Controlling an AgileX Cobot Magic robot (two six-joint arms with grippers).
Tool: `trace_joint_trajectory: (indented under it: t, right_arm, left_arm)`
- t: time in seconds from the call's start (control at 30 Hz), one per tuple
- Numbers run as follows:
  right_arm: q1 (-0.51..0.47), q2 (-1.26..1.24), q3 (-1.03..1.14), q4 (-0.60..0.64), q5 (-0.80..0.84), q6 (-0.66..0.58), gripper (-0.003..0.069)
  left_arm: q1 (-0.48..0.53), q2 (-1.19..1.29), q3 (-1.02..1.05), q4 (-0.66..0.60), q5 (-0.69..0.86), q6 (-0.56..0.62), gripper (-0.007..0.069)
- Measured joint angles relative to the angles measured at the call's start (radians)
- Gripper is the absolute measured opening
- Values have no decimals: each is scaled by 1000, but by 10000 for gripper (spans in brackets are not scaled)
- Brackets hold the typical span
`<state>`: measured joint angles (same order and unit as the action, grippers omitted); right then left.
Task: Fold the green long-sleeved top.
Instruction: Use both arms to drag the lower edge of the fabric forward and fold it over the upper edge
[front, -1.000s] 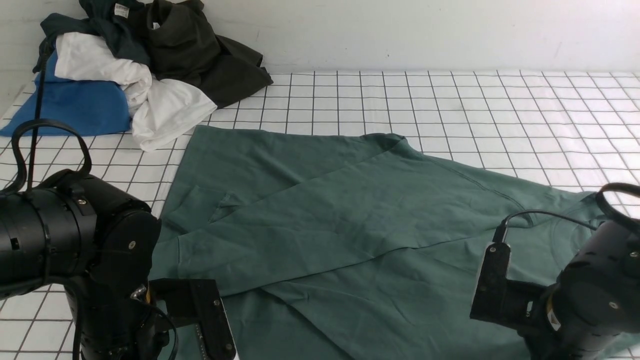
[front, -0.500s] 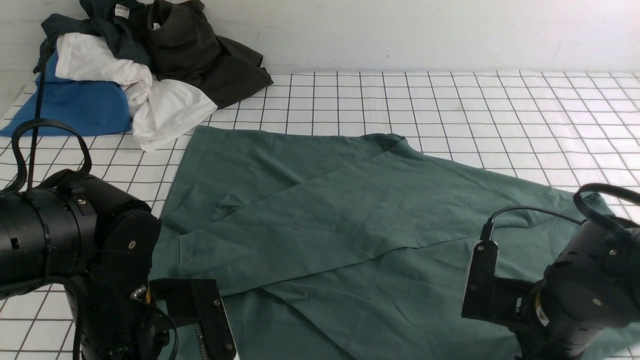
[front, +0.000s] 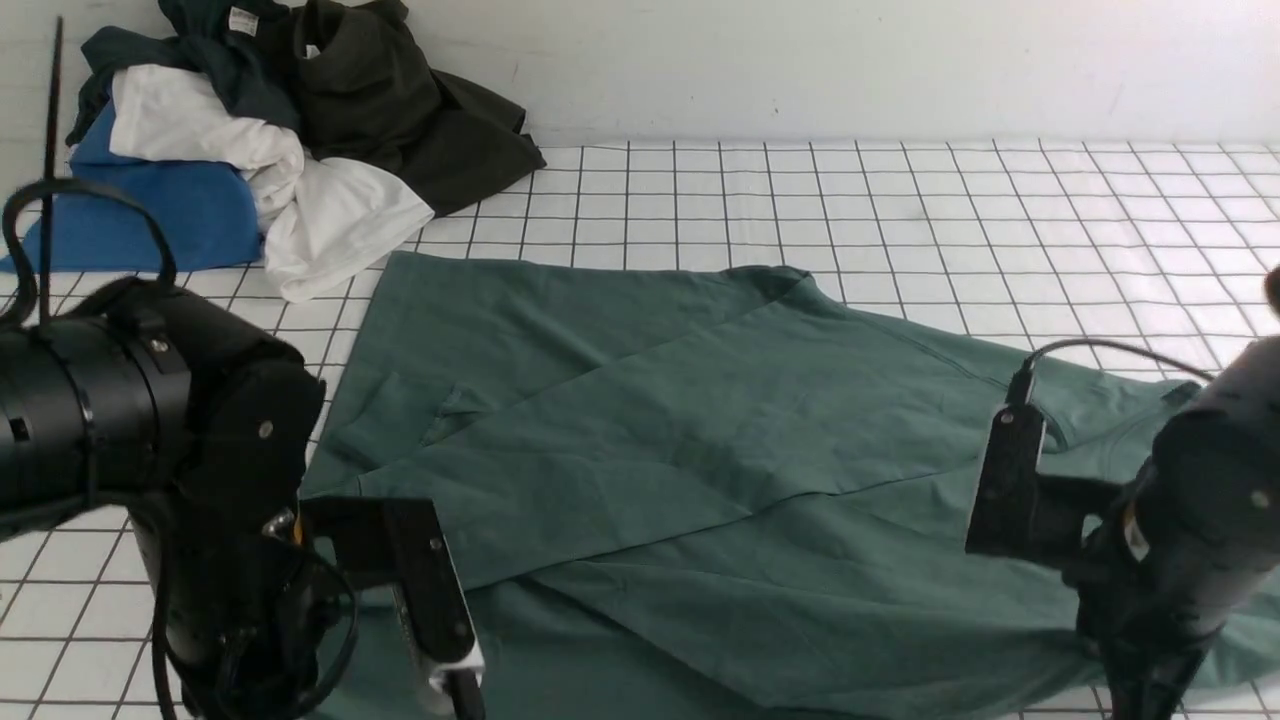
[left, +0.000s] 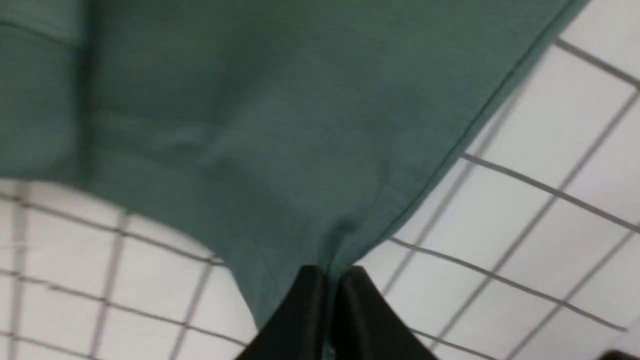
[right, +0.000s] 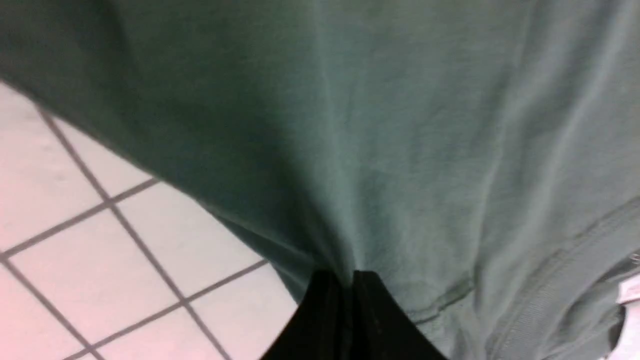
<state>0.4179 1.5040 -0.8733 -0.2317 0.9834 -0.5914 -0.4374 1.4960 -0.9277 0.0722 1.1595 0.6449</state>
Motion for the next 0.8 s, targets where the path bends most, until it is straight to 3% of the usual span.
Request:
trace_joint_trajectory:
  t: [0.43,0.8]
  right_arm:
    - [-227,115,-441,300,159,-237,7]
    - [-243,437,-860,345,254,-246,6]
  left_arm:
    - [207,100,-453,8,10,100,13]
    - [241,445,-887,10,23,136,14]
